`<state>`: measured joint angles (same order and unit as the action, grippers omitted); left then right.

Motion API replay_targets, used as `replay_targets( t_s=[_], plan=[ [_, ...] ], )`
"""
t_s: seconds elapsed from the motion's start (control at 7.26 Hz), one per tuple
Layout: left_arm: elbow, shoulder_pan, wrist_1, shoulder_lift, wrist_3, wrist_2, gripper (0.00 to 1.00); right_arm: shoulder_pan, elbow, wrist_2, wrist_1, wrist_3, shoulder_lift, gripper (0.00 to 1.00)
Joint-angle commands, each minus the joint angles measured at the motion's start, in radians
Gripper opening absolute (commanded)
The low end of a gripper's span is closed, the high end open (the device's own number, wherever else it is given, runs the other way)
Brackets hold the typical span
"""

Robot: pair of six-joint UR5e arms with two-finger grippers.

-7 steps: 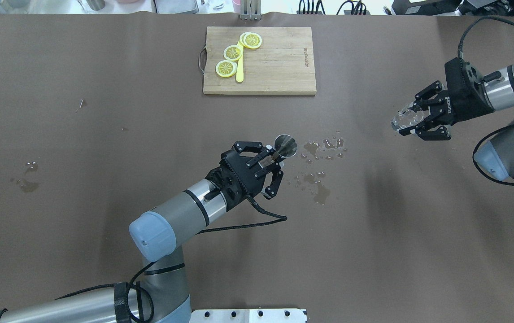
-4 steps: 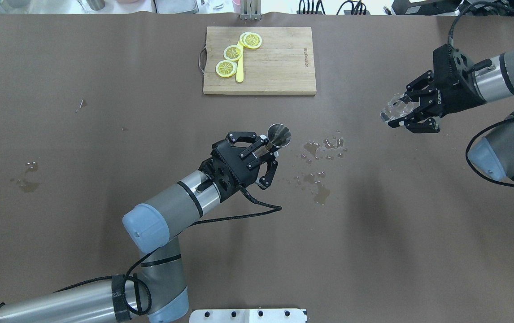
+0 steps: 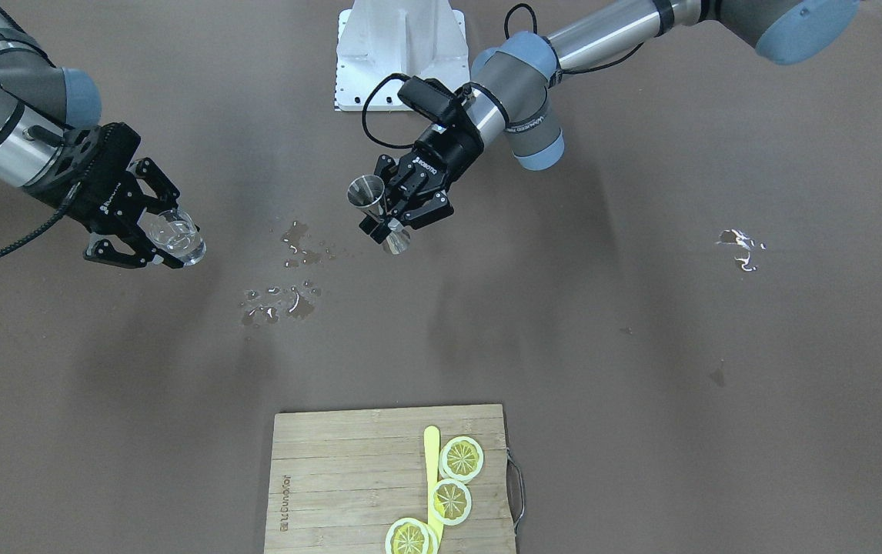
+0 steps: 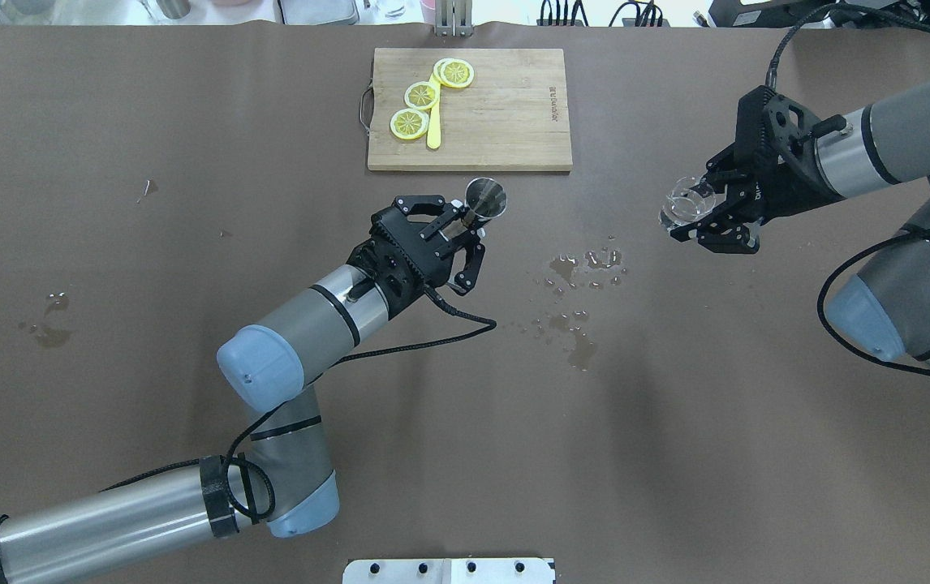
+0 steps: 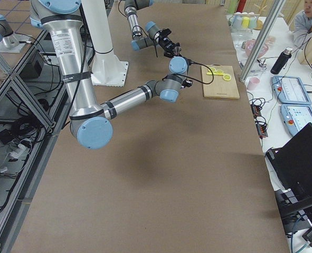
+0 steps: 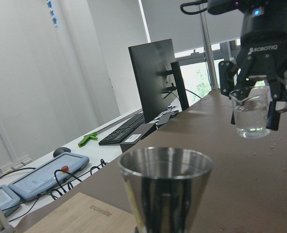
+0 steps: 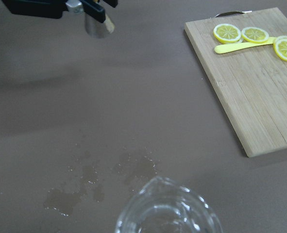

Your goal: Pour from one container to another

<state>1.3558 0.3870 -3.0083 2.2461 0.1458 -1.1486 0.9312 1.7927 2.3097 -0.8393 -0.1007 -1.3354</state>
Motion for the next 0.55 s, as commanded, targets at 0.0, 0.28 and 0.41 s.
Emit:
replay_targets(
  t_s=[0.0, 0.28, 0.41],
  plan=[
    [-0.012, 0.030, 0.015, 0.001, 0.005, 0.000, 0.00, -0.006, 0.100, -0.016, -0.121, -0.008, -0.002, 0.00],
    [-0.012, 0.032, 0.038, 0.010, 0.018, 0.000, 0.00, -0.028, 0.119, -0.012, -0.122, -0.042, 0.005, 0.00],
    [-0.014, 0.030, 0.061, 0.026, 0.020, 0.000, 0.00, -0.028, 0.122, -0.012, -0.133, -0.094, 0.007, 0.00]
  ],
)
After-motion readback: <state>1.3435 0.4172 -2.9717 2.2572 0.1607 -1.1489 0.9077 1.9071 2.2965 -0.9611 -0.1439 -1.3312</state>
